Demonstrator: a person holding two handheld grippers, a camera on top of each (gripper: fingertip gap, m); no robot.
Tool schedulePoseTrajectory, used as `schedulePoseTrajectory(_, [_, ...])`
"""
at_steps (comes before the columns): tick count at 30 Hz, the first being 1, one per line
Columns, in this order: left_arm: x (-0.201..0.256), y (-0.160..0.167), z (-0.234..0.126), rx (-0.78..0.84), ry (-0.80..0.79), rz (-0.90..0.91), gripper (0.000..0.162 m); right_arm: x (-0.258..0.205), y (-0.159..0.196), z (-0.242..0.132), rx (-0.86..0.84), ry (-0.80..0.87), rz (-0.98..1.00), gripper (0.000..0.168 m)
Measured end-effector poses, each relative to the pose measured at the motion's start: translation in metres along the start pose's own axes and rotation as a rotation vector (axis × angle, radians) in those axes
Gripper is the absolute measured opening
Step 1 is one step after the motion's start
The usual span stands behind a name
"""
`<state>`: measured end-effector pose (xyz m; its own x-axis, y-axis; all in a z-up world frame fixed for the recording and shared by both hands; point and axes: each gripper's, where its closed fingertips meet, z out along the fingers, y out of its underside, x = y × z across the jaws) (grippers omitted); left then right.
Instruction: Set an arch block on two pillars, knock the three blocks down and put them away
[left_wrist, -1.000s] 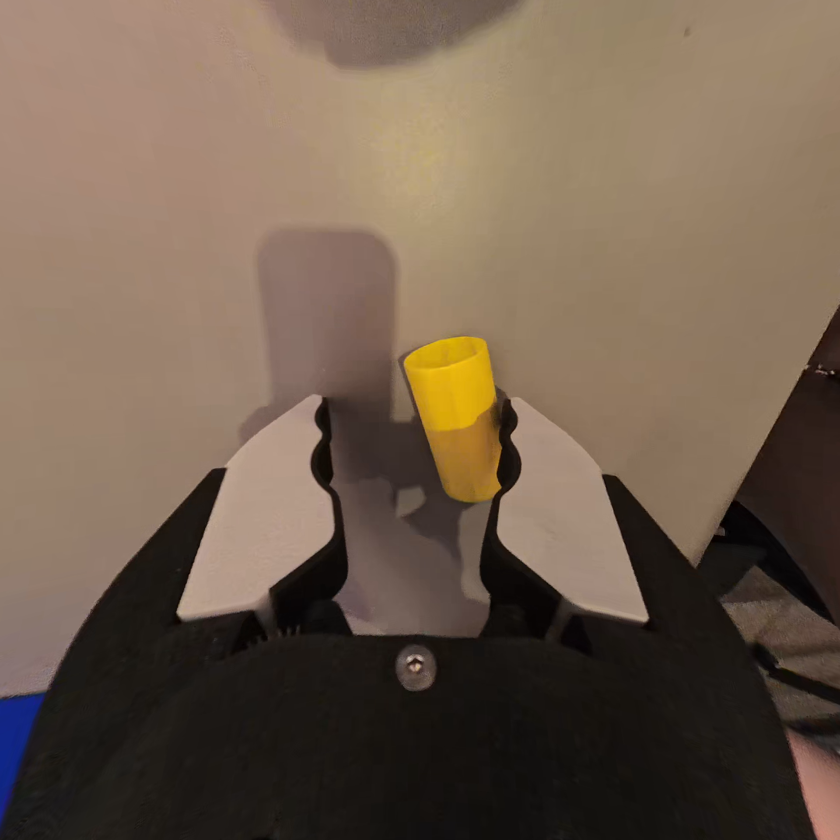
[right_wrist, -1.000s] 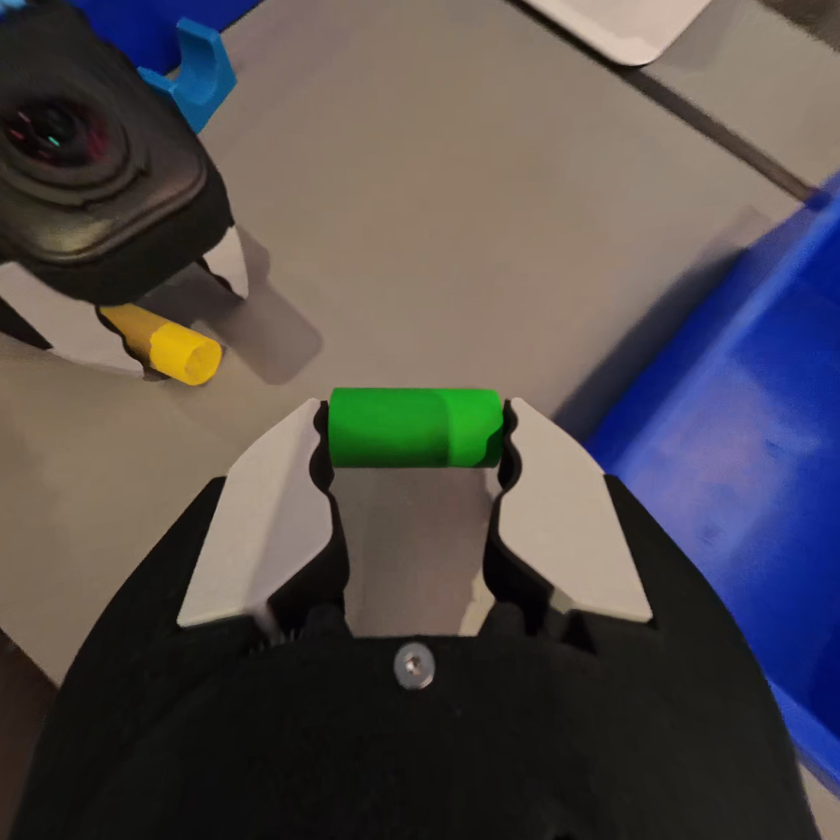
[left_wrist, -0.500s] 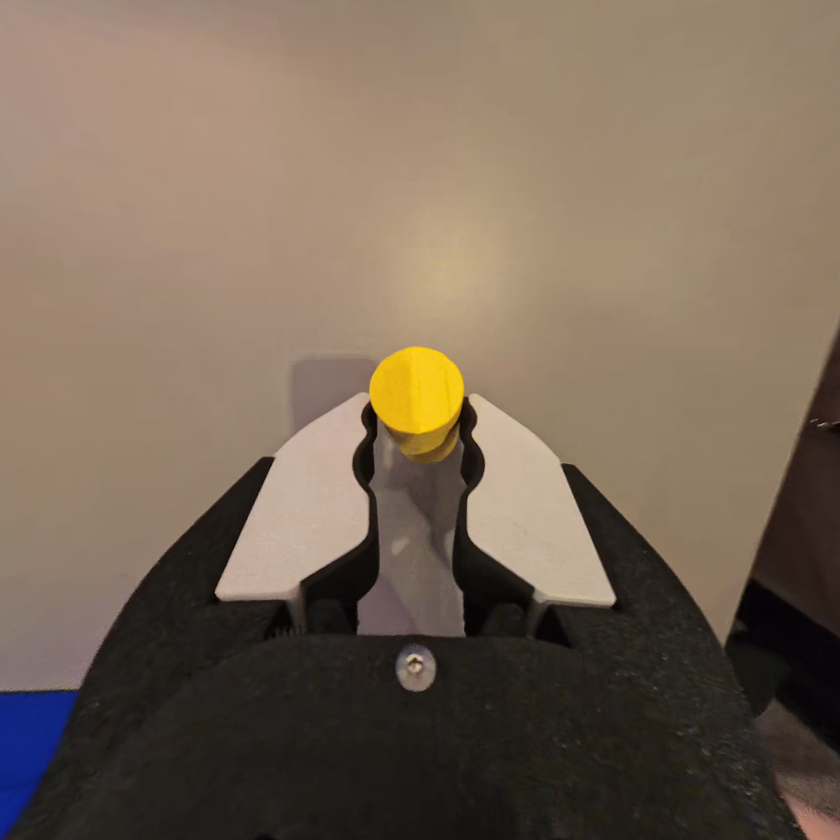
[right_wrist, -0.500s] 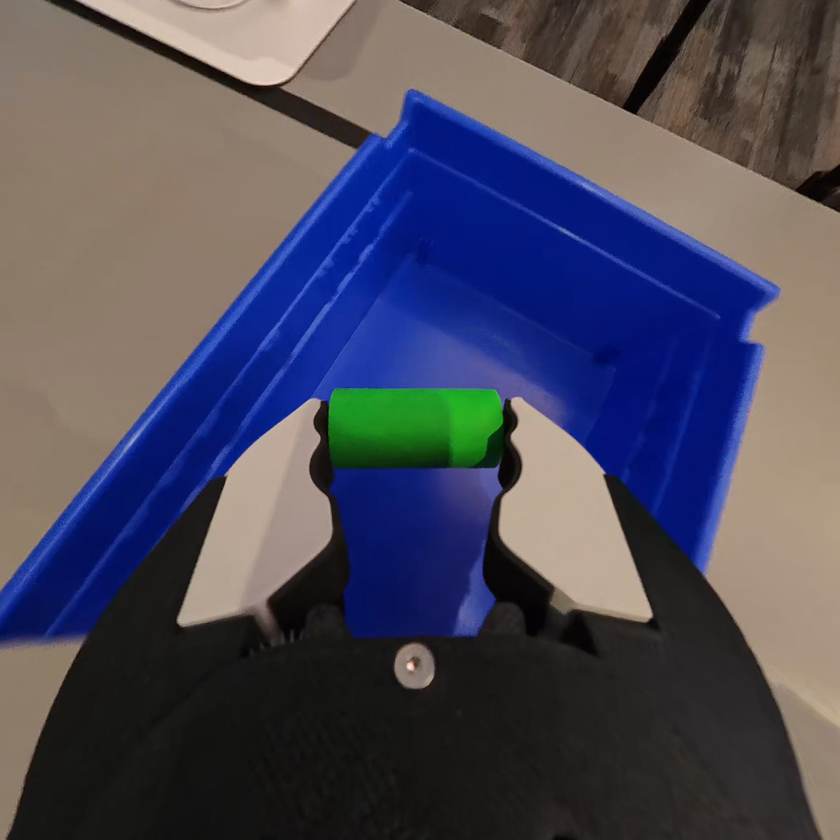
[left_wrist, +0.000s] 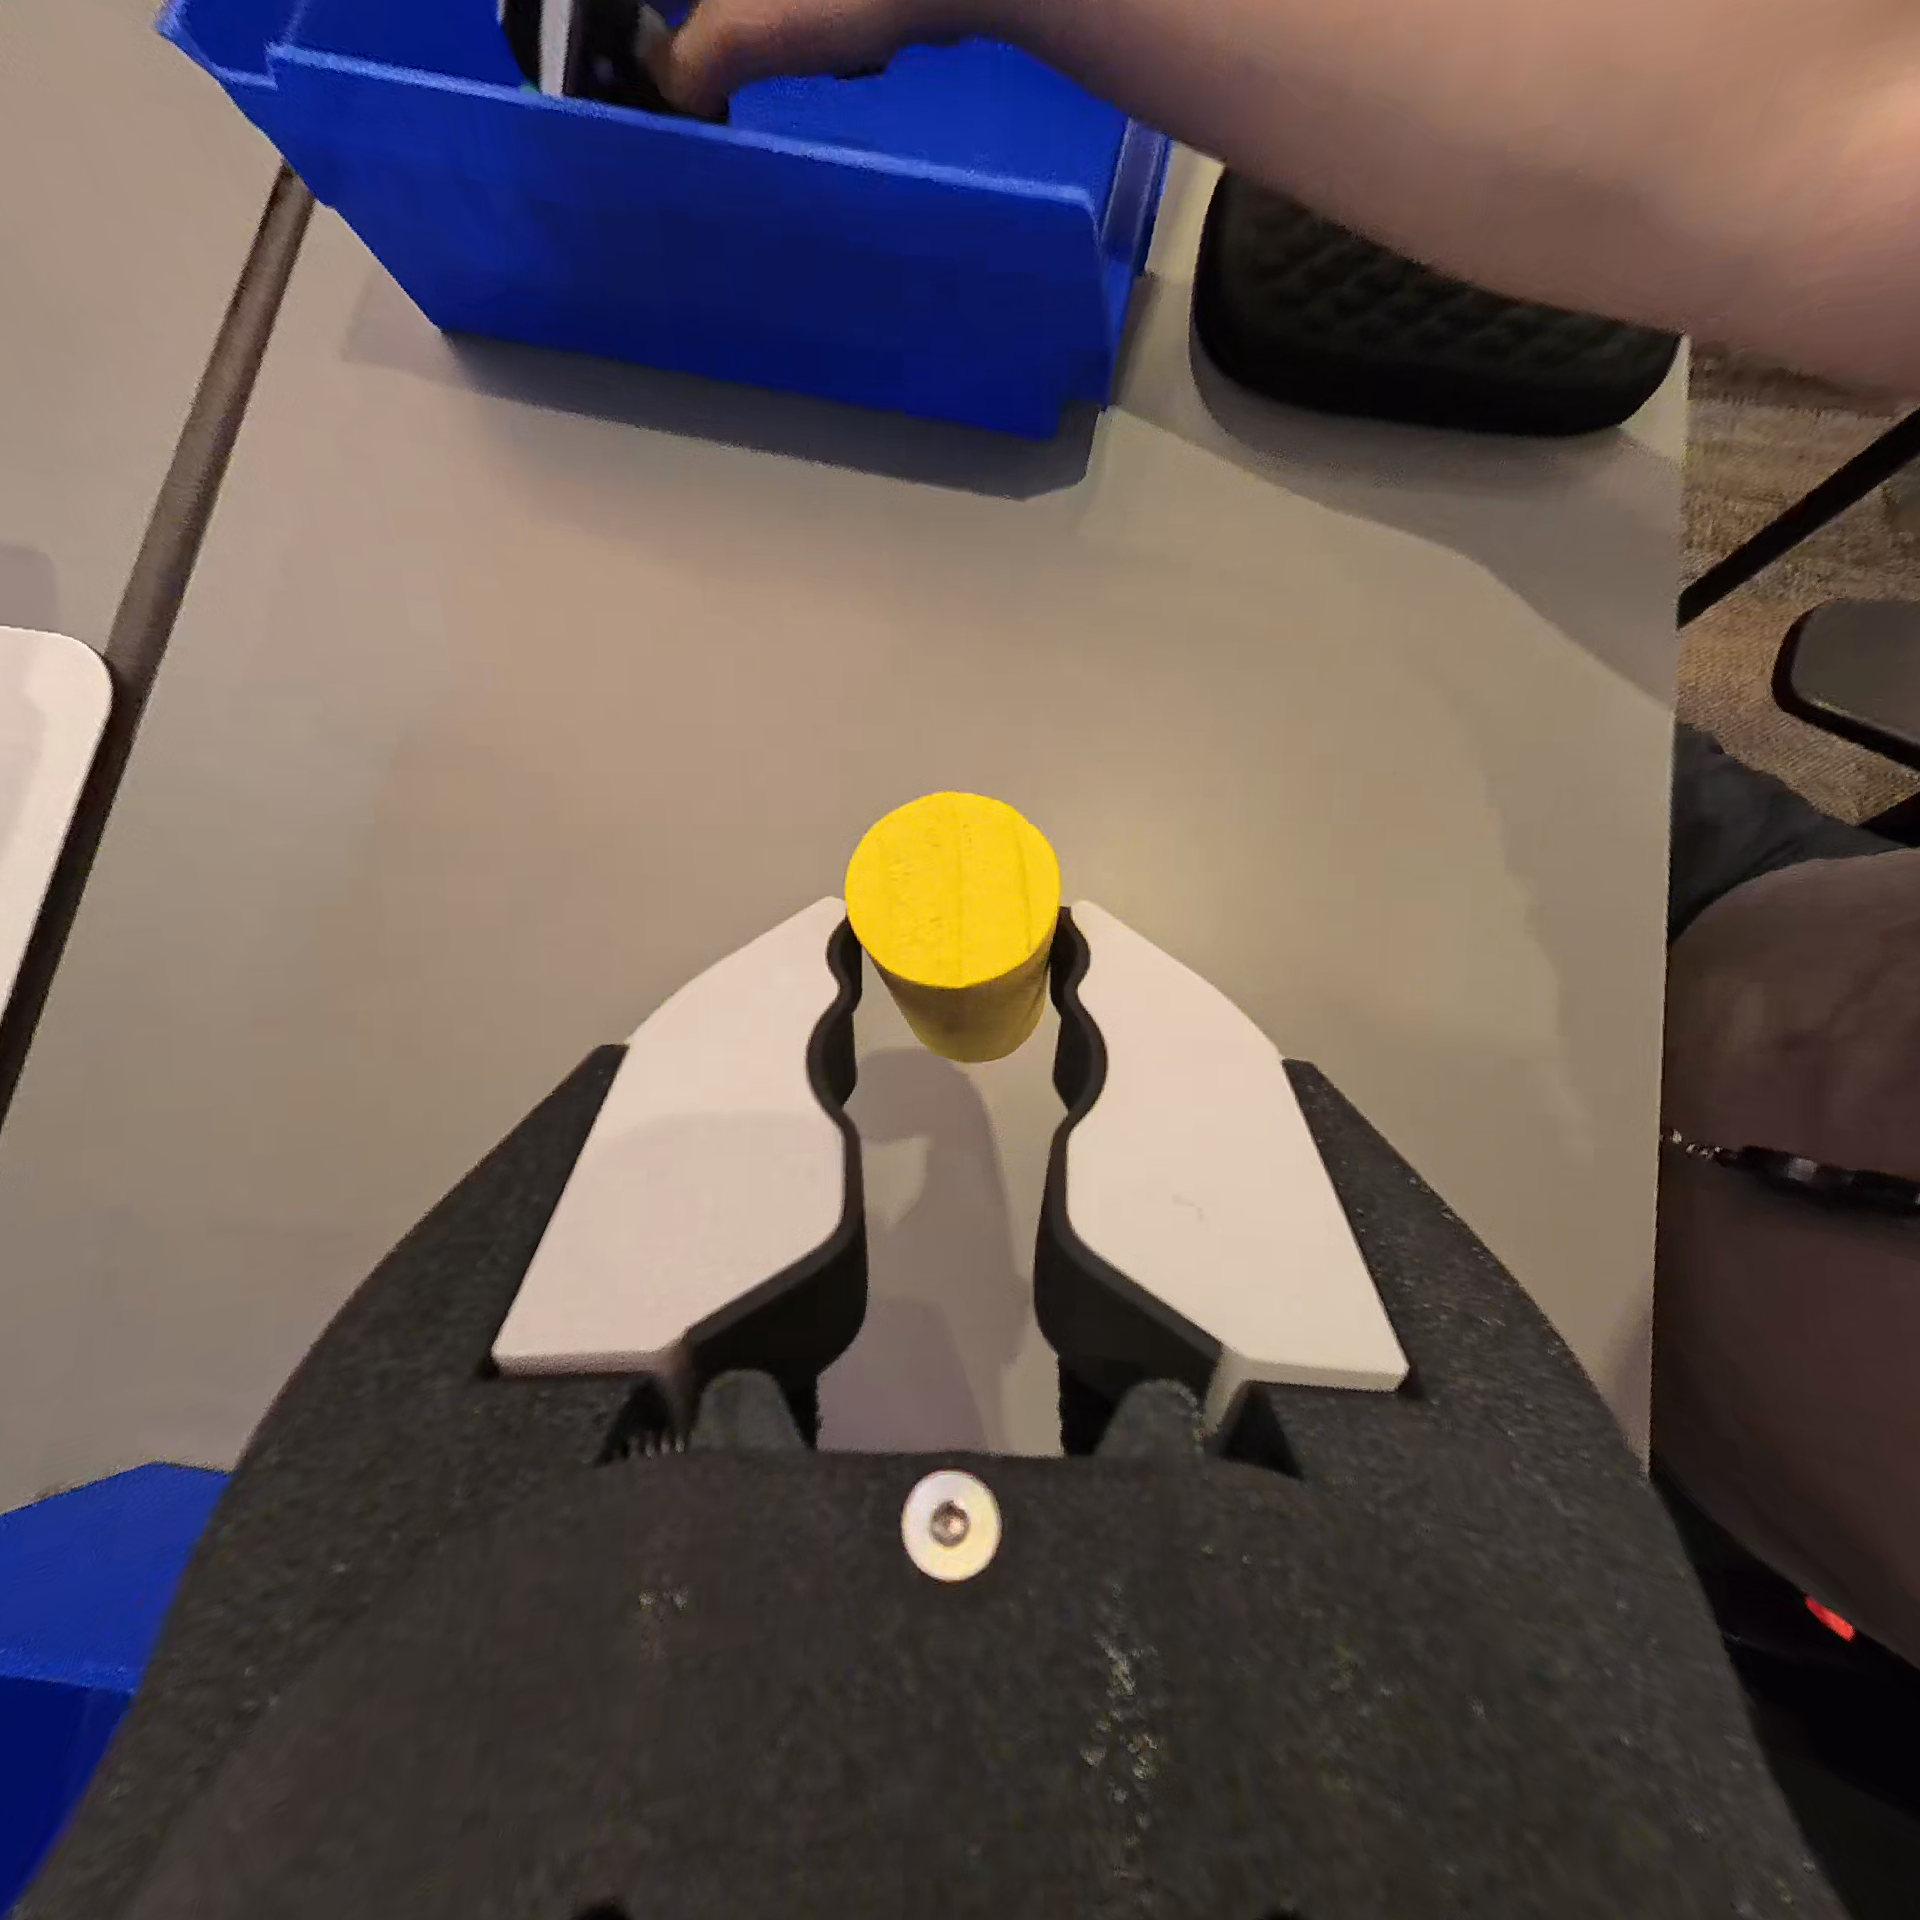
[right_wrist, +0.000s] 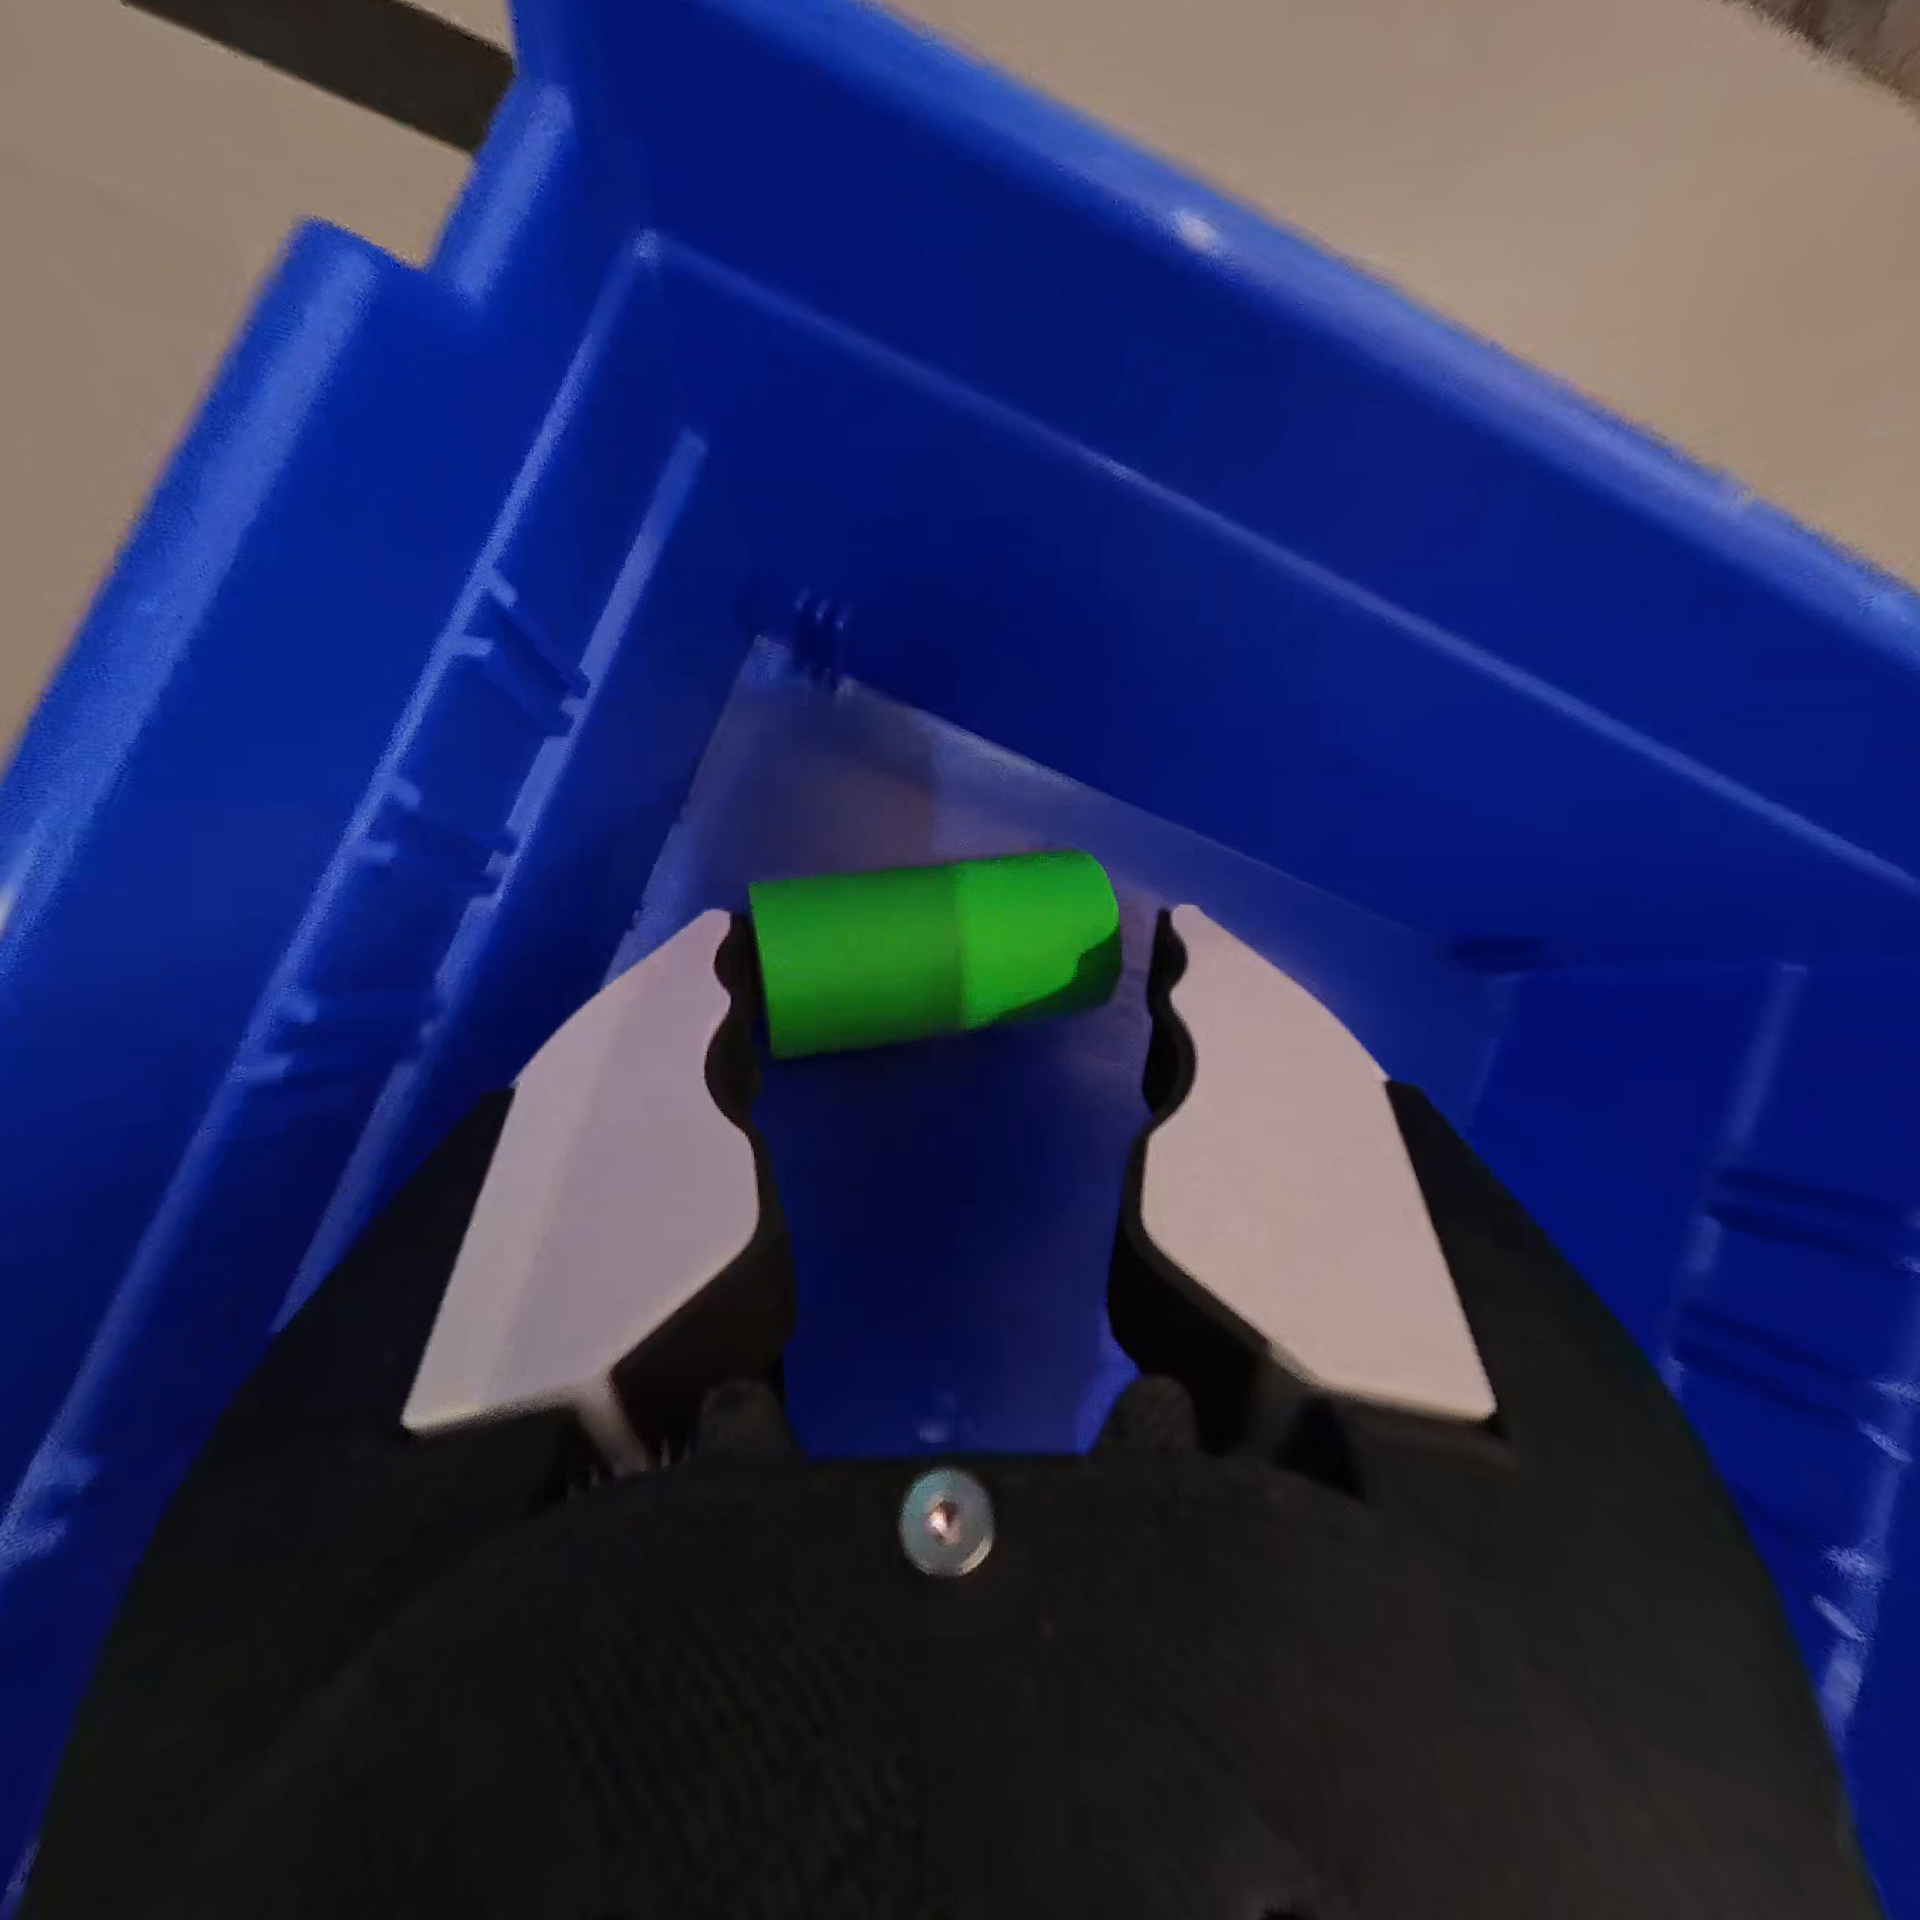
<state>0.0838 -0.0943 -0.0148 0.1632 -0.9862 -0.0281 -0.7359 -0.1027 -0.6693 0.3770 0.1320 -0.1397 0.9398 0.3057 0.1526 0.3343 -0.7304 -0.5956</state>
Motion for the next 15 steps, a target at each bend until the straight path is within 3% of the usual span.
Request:
schedulePoseTrajectory(3, [-0.003,-0.010,-0.011,0.089,0.026,-0.035,0.035,0.017,-0.015,-0.048,0.155,0.057,0.011,0.075])
schedulePoseTrajectory(6, [-0.001,-0.025,-0.022,0.203,0.109,-0.097,0.035,0.014,-0.037,-0.124,0.381,0.096,-0.037,0.074])
schedulePoseTrajectory(8, [0.004,-0.031,-0.027,0.258,0.190,-0.145,0.035,-0.041,-0.053,-0.178,0.578,-0.072,-0.159,0.074])
schedulePoseTrajectory(11, [0.007,-0.034,-0.027,0.288,0.275,-0.201,0.035,-0.170,-0.048,-0.252,0.850,-0.393,-0.543,0.074])
schedulePoseTrajectory(15, [0.015,-0.029,-0.019,0.257,0.346,-0.230,0.035,-0.275,-0.022,-0.277,0.965,-0.284,-1.026,0.085])
